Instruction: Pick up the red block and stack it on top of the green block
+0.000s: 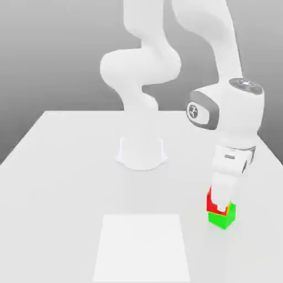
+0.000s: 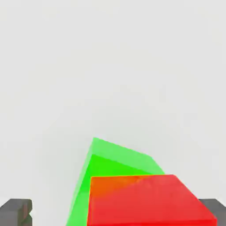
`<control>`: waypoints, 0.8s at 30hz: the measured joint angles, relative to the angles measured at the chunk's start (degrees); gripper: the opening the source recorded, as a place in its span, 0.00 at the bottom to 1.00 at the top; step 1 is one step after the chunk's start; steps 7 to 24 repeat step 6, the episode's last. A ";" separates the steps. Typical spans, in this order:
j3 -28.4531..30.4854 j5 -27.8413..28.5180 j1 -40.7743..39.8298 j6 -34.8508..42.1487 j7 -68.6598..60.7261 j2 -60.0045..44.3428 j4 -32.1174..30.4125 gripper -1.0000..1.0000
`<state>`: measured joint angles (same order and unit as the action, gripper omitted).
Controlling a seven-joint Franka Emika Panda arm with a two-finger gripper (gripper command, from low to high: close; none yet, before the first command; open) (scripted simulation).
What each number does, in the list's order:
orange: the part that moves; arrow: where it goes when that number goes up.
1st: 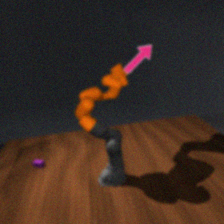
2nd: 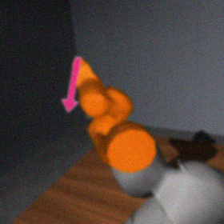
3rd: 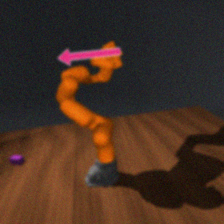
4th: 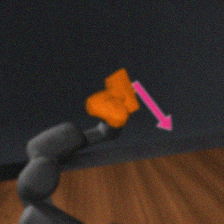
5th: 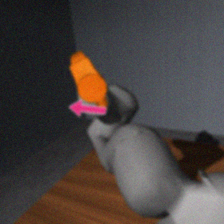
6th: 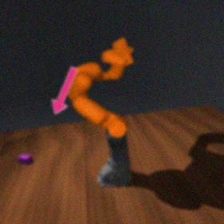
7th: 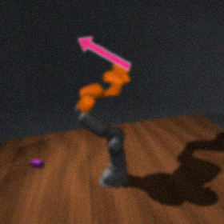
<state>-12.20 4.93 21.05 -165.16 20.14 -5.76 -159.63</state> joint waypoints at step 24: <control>-0.77 -6.71 1.00 8.83 -4.79 9.57 -0.43 1.00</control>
